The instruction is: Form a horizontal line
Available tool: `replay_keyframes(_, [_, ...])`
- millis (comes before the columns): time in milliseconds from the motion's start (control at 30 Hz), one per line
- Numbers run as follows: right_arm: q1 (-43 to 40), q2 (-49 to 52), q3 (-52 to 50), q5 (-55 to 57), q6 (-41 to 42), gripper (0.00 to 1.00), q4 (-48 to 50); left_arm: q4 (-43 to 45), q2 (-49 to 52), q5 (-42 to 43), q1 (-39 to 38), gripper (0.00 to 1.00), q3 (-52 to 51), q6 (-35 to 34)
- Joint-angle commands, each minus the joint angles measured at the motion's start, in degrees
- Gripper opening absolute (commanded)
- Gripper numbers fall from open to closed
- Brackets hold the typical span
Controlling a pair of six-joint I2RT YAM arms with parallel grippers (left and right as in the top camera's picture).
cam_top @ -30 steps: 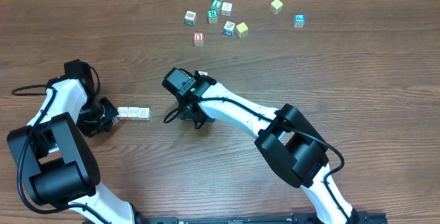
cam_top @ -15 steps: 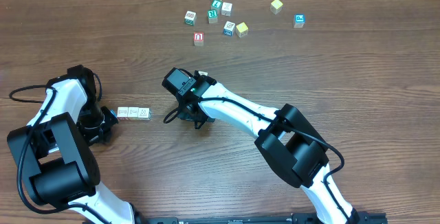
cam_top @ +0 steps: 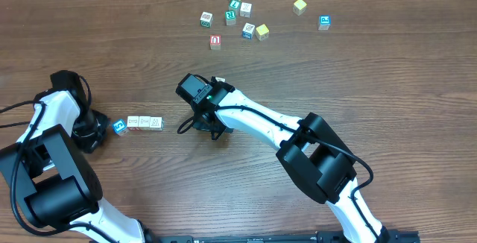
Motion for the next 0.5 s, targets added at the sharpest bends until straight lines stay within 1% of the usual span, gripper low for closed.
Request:
replay_keyframes(0, [-0.44, 1.22, -1.03, 2.14, -0.26, 0.12, -0.22, 1.97, -1.05, 11.13, -0.17, 0.04, -0.04, -1.88])
replay_keyframes(67, [-0.44, 1.22, -1.05, 2.14, -0.28, 0.12, -0.22, 2.1, -1.05, 12.52, -0.17, 0.04, -0.04, -1.88])
replay_keyframes(300, [-0.44, 1.22, -1.05, 2.14, -0.26, 0.12, -0.22, 2.19, -1.05, 12.41, -0.17, 0.04, -0.04, -1.66])
replay_keyframes(467, [-0.44, 1.22, -1.07, 2.14, -0.26, 0.12, -0.22, 4.04, -1.05, 12.46, -0.17, 0.04, -0.04, -1.7])
